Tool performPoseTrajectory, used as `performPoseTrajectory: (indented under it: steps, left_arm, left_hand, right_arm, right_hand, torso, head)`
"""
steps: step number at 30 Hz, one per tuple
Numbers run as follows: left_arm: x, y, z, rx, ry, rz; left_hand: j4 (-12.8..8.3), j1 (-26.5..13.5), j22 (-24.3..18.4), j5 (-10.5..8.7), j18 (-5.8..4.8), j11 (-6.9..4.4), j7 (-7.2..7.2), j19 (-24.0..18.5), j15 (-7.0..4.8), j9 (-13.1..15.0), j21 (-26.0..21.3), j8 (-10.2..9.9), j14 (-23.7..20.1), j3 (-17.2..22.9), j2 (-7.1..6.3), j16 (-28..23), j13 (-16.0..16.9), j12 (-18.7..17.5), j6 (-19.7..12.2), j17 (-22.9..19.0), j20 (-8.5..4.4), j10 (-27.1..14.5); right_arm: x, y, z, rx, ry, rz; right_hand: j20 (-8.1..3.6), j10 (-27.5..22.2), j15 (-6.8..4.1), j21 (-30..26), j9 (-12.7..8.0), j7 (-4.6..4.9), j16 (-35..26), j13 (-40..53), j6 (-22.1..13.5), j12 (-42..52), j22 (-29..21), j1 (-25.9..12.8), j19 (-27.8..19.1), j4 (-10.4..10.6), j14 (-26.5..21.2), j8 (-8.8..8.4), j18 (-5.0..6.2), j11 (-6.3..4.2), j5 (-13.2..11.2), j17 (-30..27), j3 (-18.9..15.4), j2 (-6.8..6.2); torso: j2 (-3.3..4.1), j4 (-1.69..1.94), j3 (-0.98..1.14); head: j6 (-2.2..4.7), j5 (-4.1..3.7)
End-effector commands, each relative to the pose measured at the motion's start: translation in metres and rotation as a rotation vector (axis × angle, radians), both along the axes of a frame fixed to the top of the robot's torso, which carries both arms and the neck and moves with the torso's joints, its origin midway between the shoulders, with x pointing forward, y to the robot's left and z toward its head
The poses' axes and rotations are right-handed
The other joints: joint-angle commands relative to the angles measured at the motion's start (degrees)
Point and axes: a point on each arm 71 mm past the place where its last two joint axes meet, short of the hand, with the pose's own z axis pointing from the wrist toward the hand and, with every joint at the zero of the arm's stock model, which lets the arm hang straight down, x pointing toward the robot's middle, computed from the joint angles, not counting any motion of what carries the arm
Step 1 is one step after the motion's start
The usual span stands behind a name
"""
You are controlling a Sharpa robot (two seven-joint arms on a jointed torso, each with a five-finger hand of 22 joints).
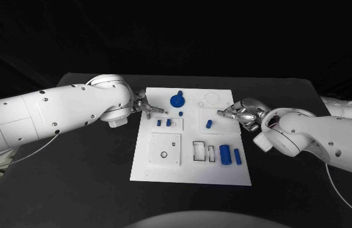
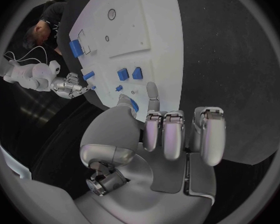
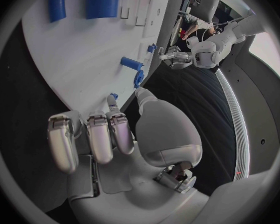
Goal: Assemble the parts on the task board
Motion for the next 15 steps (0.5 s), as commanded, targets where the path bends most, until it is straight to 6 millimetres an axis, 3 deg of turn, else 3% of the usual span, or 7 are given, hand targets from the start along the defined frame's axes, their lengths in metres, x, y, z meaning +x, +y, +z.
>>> performPoseTrajectory:
  steps: [1, 5, 10, 11, 13, 14, 15]
  left_arm:
    - [0.002, 0.000, 0.012, -0.218, -0.134, 0.039]
    - [0.002, 0.004, 0.020, -0.363, -0.234, 0.054]
    - [0.003, 0.000, 0.036, -0.576, -0.419, 0.029]
    - [0.003, -0.001, 0.038, -0.609, -0.451, 0.019]
    - [0.004, -0.004, 0.042, -0.657, -0.500, -0.003]
    - [0.005, -0.006, 0.044, -0.678, -0.520, -0.019]
    - [0.006, -0.008, 0.045, -0.694, -0.534, -0.035]
  left_hand:
    - [-0.1, 1.0, 15.1, -0.10, -0.86, 0.33, 0.17, 6.0, 0.47, 0.0, 0.1, 0.1, 6.0, 0.2, -1.07, 0.1, 15.1, 0.0, -0.2, 15.1, -0.67, 6.1]
    - [0.1, 5.2, 15.1, 1.23, -0.86, 0.65, 0.73, 6.0, 0.79, -1.0, 0.1, -1.1, 6.0, 2.4, -2.78, 0.1, 15.1, 0.0, -2.5, 15.1, -1.34, 6.1]
    - [-0.6, 16.5, 15.1, 8.32, -0.86, 1.87, 2.05, 6.0, 1.49, -8.3, 0.1, -5.7, 6.0, 5.5, -3.83, 0.1, 12.6, -3.0, -6.7, 15.1, -1.17, 4.3]
    - [-0.3, 18.6, 15.1, 9.58, -0.86, 1.93, 2.18, 6.0, 1.56, -10.3, 0.1, -5.5, 6.0, 5.6, -4.23, 0.1, 7.1, -10.4, -7.0, 15.1, -1.13, 0.2]
    - [-0.3, 22.6, 15.1, 10.37, -0.86, 1.86, 2.64, 6.0, 1.65, -14.8, 0.1, -5.6, 6.0, 6.1, -3.97, 0.1, -14.2, -39.6, -7.5, 15.1, -1.05, -13.4]
    - [-0.9, 24.3, 15.1, 10.01, -0.86, 2.76, 3.02, 6.0, 1.59, -18.0, 0.1, -4.7, 6.0, 5.9, -4.27, 0.1, -25.0, -53.0, -7.4, 15.1, -1.05, -15.4]
    - [-0.1, 25.7, 15.1, 10.24, -0.86, 2.45, 3.07, 6.0, 1.71, -19.8, 0.1, -5.4, 6.0, 6.2, -3.77, 0.1, -28.7, -57.7, -8.0, 15.1, -0.94, -16.2]
  right_arm:
    - [0.001, 0.001, 0.006, 0.031, -0.087, -0.009]
    - [0.002, 0.000, 0.008, 0.044, -0.112, -0.016]
    - [0.002, 0.001, 0.009, 0.052, -0.127, -0.019]
    - [0.002, 0.001, 0.009, 0.053, -0.127, -0.019]
    - [0.002, 0.001, 0.009, 0.055, -0.128, -0.018]
    - [0.002, 0.001, 0.009, 0.055, -0.128, -0.017]
    - [0.002, 0.001, 0.009, 0.056, -0.127, -0.017]
  right_hand:
    - [0.46, 5.9, 0.48, 0.3, 0.0, 0.45, 0.2, 15.1, 0.4, 0.2, 15.1, 0.0, 5.9, 0.0, 6.0, 0.26, -0.38, 0.40, 0.0, 15.1, -0.2, 0.73]
    - [0.46, 5.9, 0.48, 0.3, 0.0, 0.44, 0.2, 15.1, 0.5, 0.2, 15.1, 0.0, 5.9, 0.1, 6.0, 0.31, -0.38, 0.40, 0.1, 15.1, -0.2, 0.77]
    - [0.46, 5.9, 0.48, 0.3, 0.0, 0.44, 0.2, 15.1, 0.5, 0.2, 15.1, 0.0, 5.9, 0.1, 6.0, 0.34, -0.38, 0.39, 0.1, 15.1, -0.3, 0.79]
    - [0.46, 5.9, 0.48, 0.3, 0.0, 0.44, 0.2, 15.1, 0.5, 0.2, 15.1, 0.0, 5.9, 0.1, 6.0, 0.34, -0.38, 0.39, 0.1, 15.1, -0.3, 0.79]
    - [0.46, 5.9, 0.47, 0.3, 0.0, 0.42, 0.2, 15.1, 0.6, 0.2, 15.1, 0.0, 5.9, 0.1, 6.0, 0.40, -0.38, 0.39, 0.2, 15.1, -0.3, 0.82]
    - [0.46, 5.9, 0.47, 0.3, 0.0, 0.42, 0.2, 15.1, 0.6, 0.2, 15.1, 0.0, 5.9, 0.1, 6.0, 0.40, -0.38, 0.39, 0.2, 15.1, -0.3, 0.82]
    - [0.46, 5.9, 0.47, 0.3, 0.0, 0.42, 0.2, 15.1, 0.6, 0.2, 15.1, 0.0, 5.9, 0.1, 6.0, 0.40, -0.38, 0.39, 0.2, 15.1, -0.3, 0.82]
  torso:
    - [-0.01, 0.01, 0.06]
    - [0.00, -0.03, 0.07]
    - [-0.03, -0.06, 0.01]
    - [-0.04, -0.09, 0.02]
    - [-0.01, -0.20, 0.03]
    - [-0.01, -0.24, 0.04]
    - [0.02, -0.20, 0.03]
  head:
    - [0.18, -0.02]
    - [0.29, 0.01]
    - [0.40, 0.09]
    - [0.40, 0.13]
    - [0.52, 0.31]
    - [0.54, 0.32]
    - [0.59, 0.31]
